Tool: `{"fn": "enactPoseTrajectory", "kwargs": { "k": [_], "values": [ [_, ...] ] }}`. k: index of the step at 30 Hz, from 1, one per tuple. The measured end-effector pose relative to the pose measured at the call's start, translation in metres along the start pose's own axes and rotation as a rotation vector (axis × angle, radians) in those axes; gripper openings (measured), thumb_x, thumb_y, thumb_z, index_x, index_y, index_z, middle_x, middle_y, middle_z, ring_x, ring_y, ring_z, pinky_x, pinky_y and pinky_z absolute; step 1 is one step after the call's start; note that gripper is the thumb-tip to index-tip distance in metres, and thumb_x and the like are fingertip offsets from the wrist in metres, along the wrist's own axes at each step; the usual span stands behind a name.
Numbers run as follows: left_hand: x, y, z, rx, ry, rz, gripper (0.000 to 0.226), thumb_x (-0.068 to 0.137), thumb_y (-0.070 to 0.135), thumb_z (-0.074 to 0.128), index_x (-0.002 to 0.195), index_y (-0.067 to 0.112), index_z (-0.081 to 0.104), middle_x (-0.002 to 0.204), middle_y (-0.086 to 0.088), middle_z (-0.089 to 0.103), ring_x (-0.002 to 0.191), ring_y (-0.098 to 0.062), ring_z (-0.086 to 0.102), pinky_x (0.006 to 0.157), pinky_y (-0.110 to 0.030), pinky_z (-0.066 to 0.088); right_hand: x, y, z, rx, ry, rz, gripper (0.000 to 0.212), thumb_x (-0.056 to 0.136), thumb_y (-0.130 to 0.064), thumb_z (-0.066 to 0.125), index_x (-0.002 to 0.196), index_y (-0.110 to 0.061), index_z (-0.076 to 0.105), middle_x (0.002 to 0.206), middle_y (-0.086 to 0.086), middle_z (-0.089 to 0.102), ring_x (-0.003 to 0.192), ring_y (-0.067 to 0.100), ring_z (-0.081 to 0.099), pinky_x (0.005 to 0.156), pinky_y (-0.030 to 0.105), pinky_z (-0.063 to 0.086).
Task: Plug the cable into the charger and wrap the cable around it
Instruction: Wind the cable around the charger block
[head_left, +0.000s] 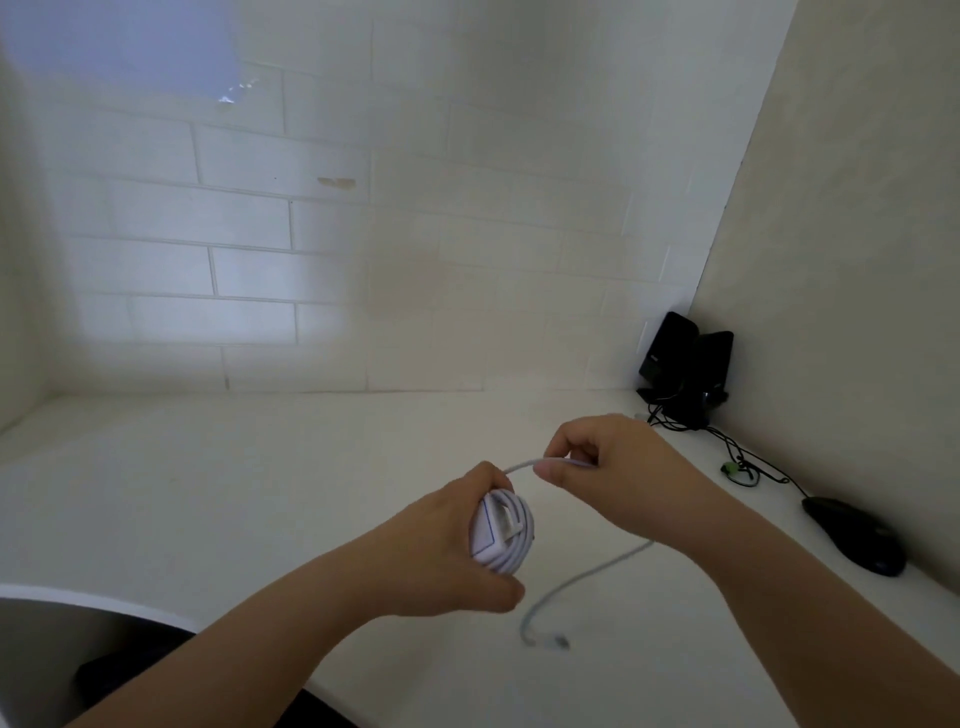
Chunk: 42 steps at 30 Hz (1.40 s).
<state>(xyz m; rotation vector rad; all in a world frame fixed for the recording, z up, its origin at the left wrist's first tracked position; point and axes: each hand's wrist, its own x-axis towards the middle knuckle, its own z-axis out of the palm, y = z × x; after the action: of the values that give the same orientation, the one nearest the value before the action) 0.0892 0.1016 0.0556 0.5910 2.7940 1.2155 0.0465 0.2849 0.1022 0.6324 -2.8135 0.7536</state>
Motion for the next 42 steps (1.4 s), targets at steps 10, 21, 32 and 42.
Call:
{"fn": "enactPoseTrajectory", "kwargs": {
  "k": [10, 21, 32, 42],
  "values": [
    [0.004, -0.004, 0.003, -0.173, 0.053, 0.049, 0.066, 0.065, 0.029, 0.072, 0.108, 0.033, 0.023, 0.086, -0.009, 0.061, 0.057, -0.009, 0.047, 0.057, -0.022, 0.045, -0.034, -0.027, 0.006, 0.11, 0.116, 0.062, 0.033, 0.09, -0.029, 0.063, 0.059, -0.035, 0.055, 0.043, -0.016, 0.055, 0.045, -0.009, 0.05, 0.051, 0.0, 0.04],
    [0.009, 0.001, 0.006, -0.627, 0.137, -0.174, 0.048, 0.053, 0.058, 0.053, 0.082, 0.02, 0.049, 0.071, -0.003, 0.052, 0.058, -0.014, 0.05, 0.055, -0.025, 0.047, -0.071, -0.045, 0.05, -0.07, 0.262, -0.156, 0.05, 0.083, -0.03, 0.037, 0.119, -0.013, 0.068, 0.077, -0.005, 0.074, 0.059, 0.0, 0.067, 0.058, 0.007, 0.049],
    [0.006, 0.014, 0.005, -1.114, 0.085, -0.314, 0.026, 0.07, 0.03, 0.066, 0.07, 0.01, 0.05, 0.057, -0.006, 0.048, 0.049, -0.016, 0.048, 0.041, -0.02, 0.048, -0.091, -0.064, 0.079, 0.09, -0.085, 0.135, 0.055, 0.082, -0.051, 0.0, 0.098, -0.074, -0.047, 0.134, -0.013, 0.055, 0.115, 0.012, 0.059, 0.099, 0.024, 0.044],
    [0.007, 0.005, -0.001, -1.259, 0.169, -0.439, 0.034, 0.053, 0.03, 0.071, 0.07, 0.008, 0.051, 0.058, -0.007, 0.047, 0.047, -0.019, 0.046, 0.048, -0.028, 0.048, -0.098, -0.028, 0.091, 0.493, 0.033, -0.034, 0.037, 0.069, -0.065, 0.02, 0.099, -0.084, 0.031, 0.061, -0.024, 0.057, 0.06, 0.003, 0.055, 0.062, 0.007, 0.042]
  ]
}}
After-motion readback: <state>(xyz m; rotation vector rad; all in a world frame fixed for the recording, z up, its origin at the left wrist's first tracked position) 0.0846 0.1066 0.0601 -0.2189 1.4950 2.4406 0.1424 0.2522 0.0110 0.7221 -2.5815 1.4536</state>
